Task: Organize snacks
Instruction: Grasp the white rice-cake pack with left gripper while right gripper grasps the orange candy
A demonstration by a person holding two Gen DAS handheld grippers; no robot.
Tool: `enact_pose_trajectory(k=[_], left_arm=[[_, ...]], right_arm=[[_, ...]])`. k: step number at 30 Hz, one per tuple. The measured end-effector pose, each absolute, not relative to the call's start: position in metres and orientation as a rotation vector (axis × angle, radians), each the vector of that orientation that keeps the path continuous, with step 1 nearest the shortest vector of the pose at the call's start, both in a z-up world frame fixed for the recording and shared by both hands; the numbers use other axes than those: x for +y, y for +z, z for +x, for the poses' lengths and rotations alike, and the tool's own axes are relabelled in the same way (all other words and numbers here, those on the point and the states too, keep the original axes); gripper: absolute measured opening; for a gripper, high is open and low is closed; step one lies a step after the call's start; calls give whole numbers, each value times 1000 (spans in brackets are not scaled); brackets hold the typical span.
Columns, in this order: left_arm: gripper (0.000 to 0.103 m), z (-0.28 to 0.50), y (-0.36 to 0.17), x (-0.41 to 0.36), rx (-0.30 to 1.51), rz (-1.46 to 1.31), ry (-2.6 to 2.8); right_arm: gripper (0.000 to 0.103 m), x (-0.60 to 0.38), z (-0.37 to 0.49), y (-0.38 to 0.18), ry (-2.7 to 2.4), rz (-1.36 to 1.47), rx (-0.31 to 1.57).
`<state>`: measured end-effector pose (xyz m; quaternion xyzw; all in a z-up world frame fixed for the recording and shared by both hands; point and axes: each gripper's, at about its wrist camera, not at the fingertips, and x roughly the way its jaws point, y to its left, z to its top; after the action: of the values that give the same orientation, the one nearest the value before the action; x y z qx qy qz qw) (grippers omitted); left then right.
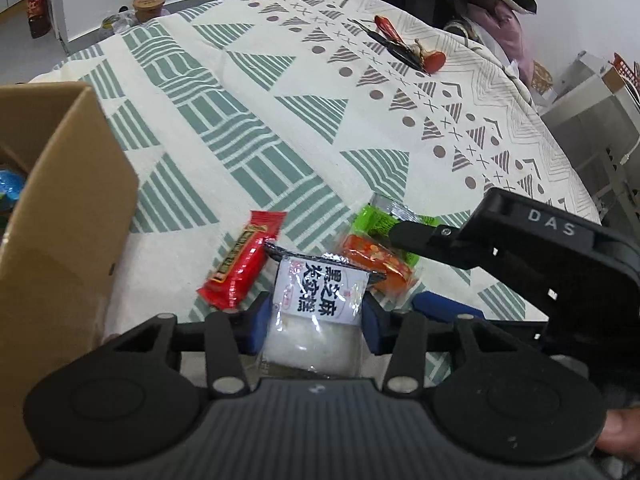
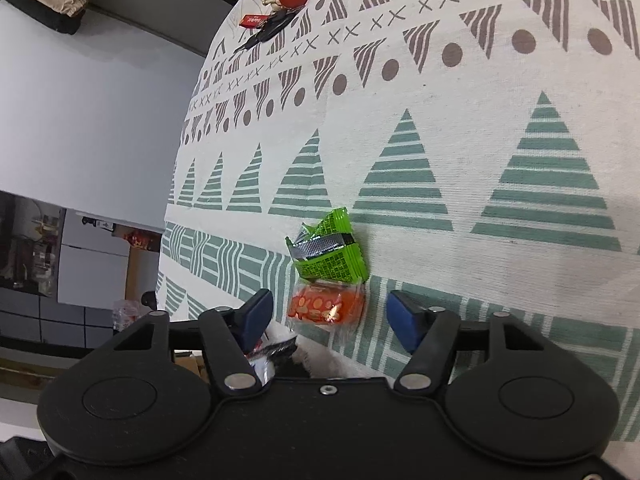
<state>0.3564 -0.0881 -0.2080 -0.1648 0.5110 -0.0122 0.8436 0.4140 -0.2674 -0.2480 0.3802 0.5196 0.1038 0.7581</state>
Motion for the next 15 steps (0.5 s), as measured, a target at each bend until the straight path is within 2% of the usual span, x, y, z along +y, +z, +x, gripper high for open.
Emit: enact_pose_trajectory(k=[2, 3, 9, 15], left_arm=[[45, 354, -206, -85, 1077, -347, -18], [45, 354, -205, -85, 1076, -346, -16], [45, 347, -196, -84, 1053, -337, -16], [45, 337, -181, -82, 1025, -333, -5]], right_arm=[[46, -268, 413, -249, 220, 823, 1135], [26, -269, 413, -252, 216, 827, 1152], [18, -276, 405, -247, 203, 834, 1158], [16, -280, 397, -227, 239, 830, 1108]])
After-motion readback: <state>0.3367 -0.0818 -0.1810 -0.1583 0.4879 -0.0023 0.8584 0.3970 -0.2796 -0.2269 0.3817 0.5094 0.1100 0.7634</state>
